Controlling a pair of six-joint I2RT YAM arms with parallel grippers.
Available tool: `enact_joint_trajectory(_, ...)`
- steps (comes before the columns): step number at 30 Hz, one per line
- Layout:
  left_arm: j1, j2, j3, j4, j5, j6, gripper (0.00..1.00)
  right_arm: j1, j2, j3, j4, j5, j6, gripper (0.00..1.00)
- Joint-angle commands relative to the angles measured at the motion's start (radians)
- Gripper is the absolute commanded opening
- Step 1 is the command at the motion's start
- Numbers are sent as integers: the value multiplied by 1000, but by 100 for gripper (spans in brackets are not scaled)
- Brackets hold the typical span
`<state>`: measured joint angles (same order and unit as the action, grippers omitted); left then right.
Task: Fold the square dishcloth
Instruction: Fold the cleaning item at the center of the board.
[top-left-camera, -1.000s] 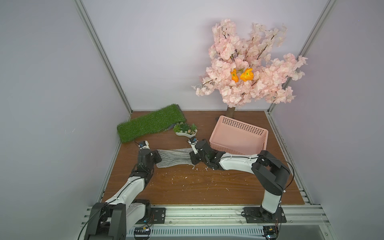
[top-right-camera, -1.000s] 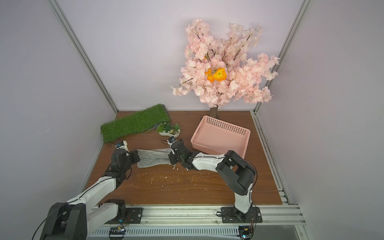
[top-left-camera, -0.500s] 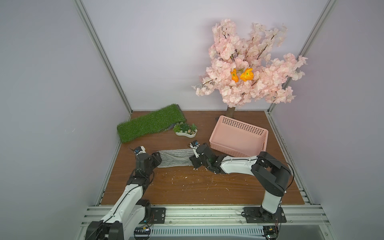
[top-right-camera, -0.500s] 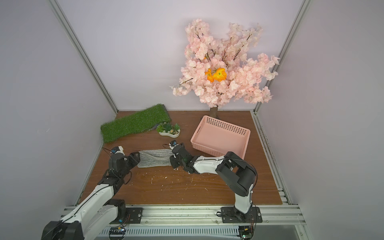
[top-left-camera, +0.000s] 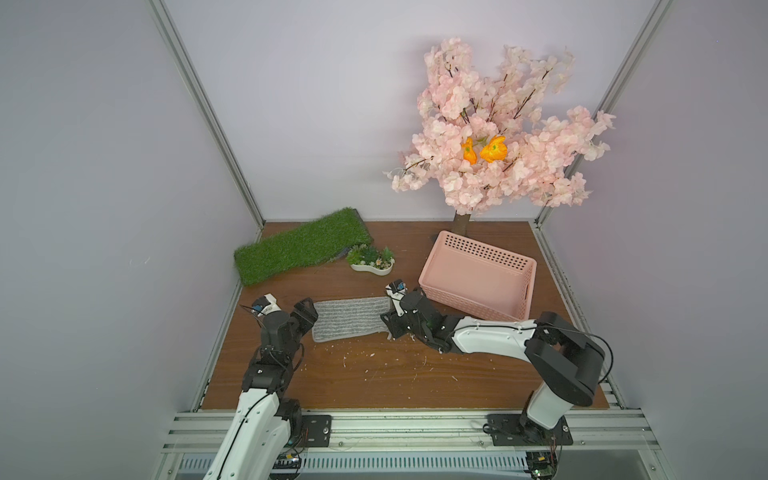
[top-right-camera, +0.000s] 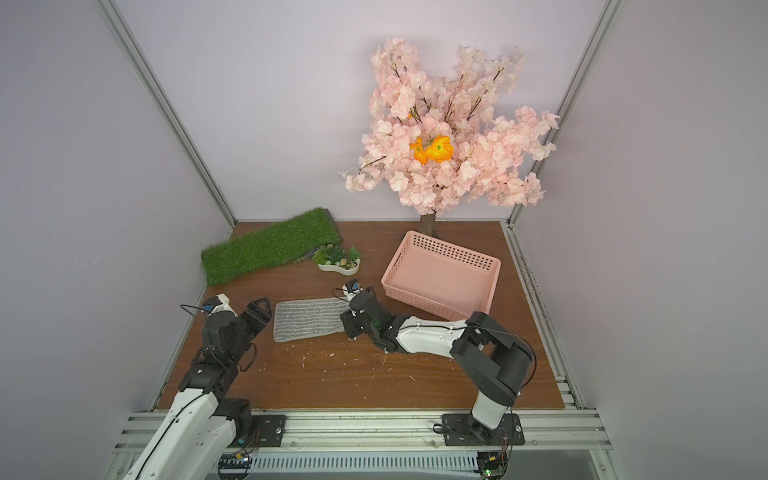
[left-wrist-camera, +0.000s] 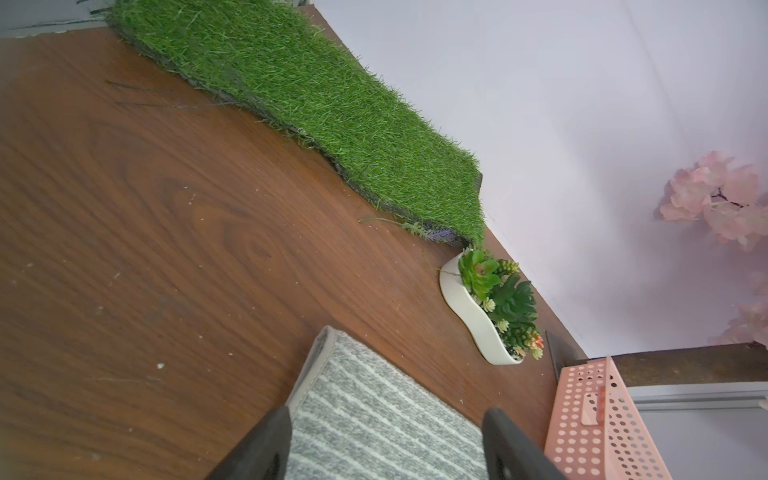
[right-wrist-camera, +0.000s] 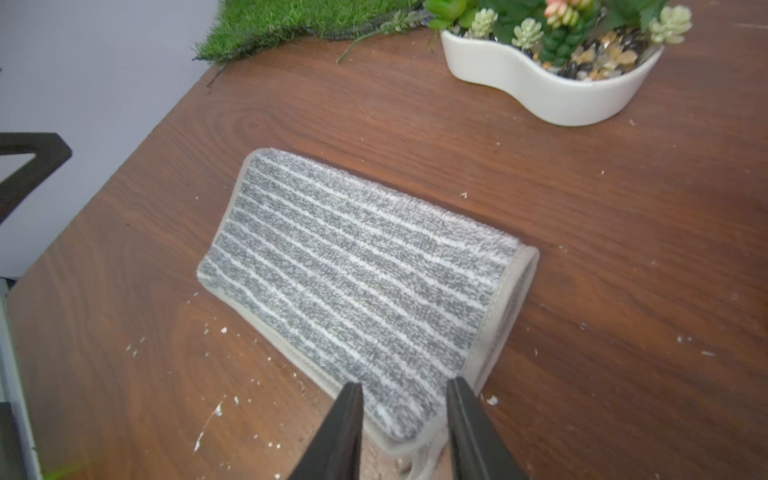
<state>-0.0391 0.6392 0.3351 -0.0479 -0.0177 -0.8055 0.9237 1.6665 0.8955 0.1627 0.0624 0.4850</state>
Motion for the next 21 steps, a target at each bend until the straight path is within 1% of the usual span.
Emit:
enact_joint_trajectory(1, 10, 74, 56, -1, 100, 38, 74, 13, -56, -6, -24, 33, 55, 34)
enact_joint_trajectory(3, 10, 117, 64, 27, 147, 47, 73, 20, -65, 0, -29, 24, 79, 33)
enact_joint_trajectory(5, 10, 158, 66, 50, 168, 52, 71, 23, -54, 9, -25, -2, 102, 28)
enact_joint_trajectory(10, 10, 263, 70, 112, 205, 61, 67, 34, 23, 38, 28, -78, 145, 22)
enact_joint_trajectory(15, 10, 408, 63, 213, 267, 58, 64, 36, 126, 80, 6, -82, 183, 19)
enact_joint_trajectory(21, 10, 595, 68, 299, 274, 62, 60, 32, 189, 66, -37, -45, 226, 17)
